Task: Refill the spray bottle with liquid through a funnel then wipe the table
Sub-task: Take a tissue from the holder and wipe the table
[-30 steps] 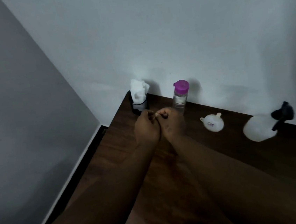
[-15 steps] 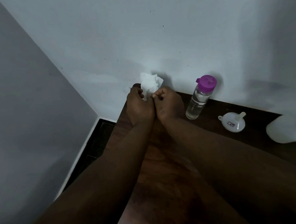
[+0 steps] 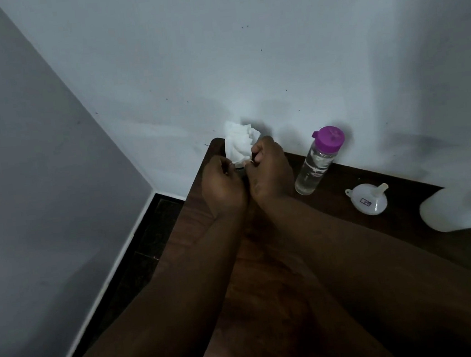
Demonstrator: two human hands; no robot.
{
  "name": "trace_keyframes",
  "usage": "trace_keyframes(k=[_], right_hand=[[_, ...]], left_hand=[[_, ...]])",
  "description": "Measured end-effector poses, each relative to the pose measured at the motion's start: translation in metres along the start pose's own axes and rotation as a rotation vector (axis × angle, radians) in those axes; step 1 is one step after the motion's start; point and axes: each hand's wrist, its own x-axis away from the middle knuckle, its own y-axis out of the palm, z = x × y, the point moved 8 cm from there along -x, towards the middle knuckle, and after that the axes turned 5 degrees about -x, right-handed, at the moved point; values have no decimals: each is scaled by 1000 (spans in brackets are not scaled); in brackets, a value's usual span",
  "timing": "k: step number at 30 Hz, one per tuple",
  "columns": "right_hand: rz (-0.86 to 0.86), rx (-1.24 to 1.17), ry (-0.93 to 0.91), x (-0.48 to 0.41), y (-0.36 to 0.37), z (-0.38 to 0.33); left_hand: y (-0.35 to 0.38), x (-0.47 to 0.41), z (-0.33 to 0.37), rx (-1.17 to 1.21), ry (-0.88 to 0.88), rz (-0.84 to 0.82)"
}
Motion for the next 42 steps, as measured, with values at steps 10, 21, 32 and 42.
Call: trace_keyframes(k=[10, 21, 32, 42], right_hand=[[-98, 77, -35, -2, 5, 1], [-129, 77, -153, 8, -2, -10], [-120, -95, -171, 7, -22, -17], [20, -236, -156, 11, -64, -32]], left_hand=[[-6, 2, -6, 2, 18, 4], [11, 2, 6, -238, 264, -104], [23, -17, 8, -361, 270, -219], [11, -16, 9, -194, 384, -173]])
